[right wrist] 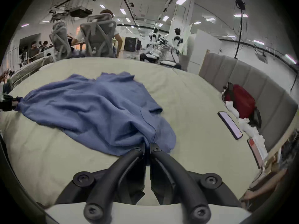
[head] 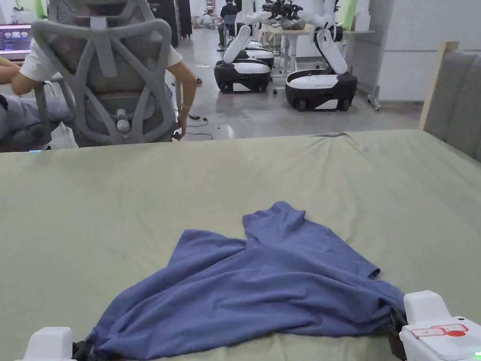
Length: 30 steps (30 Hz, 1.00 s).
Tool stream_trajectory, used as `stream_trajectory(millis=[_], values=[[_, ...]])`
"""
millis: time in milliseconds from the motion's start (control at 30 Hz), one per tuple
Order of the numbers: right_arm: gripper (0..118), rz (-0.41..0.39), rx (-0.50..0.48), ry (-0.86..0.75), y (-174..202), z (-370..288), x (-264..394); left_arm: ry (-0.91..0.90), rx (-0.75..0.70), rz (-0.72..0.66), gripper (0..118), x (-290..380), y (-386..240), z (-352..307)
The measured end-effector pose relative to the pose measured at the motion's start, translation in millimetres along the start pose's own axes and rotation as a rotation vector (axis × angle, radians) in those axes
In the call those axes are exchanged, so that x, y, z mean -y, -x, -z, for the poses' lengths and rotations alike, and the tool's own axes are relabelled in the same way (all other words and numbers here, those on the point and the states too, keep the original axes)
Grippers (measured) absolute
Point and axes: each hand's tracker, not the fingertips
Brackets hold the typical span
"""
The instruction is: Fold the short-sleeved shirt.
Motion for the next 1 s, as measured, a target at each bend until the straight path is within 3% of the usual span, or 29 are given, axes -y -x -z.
stream_trajectory(millis=[267, 300, 333, 400, 433, 467, 567, 633, 667, 700, 733, 1000], values=[[7, 0.000, 0.000, 0.032, 1.7, 7.8, 8.4, 0.027, -0.063, -0.002, 5, -7.0, -1.0, 7.8], [25, 0.005, -0.005, 0.028, -1.9, -0.3, 2.8, 0.029, -0.067, -0.001, 16, -9.0, -0.6, 6.7], [52, 0.007, -0.001, 0.030, -3.2, -4.0, -1.0, 0.033, -0.078, 0.000, 39, -11.7, -0.3, 4.8], [109, 0.014, -0.002, 0.025, -6.3, -14.0, -7.6, 0.038, -0.091, 0.012, 102, -14.5, 3.8, 3.8], [117, 0.025, -0.017, 0.003, -8.6, -17.6, -9.0, 0.025, -0.093, 0.018, 115, -17.7, 4.6, -2.0], [118, 0.029, -0.024, -0.021, -9.7, -25.6, -13.1, -0.008, -0.089, 0.020, 117, -21.8, 5.3, -9.6], [112, 0.027, 0.011, -0.076, -12.2, -51.4, -28.5, -0.054, -0.080, 0.025, 106, -36.0, 6.3, -33.9], [77, 0.023, 0.016, -0.121, -14.6, -72.2, -39.0, -0.086, -0.087, 0.011, 67, -46.7, 2.8, -56.8], [47, 0.020, 0.024, -0.139, -14.9, -81.0, -43.1, -0.101, -0.083, 0.004, 39, -50.7, 3.6, -64.1], [10, 0.021, 0.045, -0.160, -14.7, -86.1, -47.1, -0.110, -0.082, -0.006, 8, -55.3, 4.5, -71.6], [1, 0.018, 0.058, -0.180, -14.7, -93.8, -50.3, -0.119, -0.084, -0.019, 0, -58.8, 4.9, -77.8], [0, 0.027, 0.042, -0.238, -5.1, -118.8, -66.7, -0.109, -0.076, -0.058, 0, -60.0, 0.2, -87.9]])
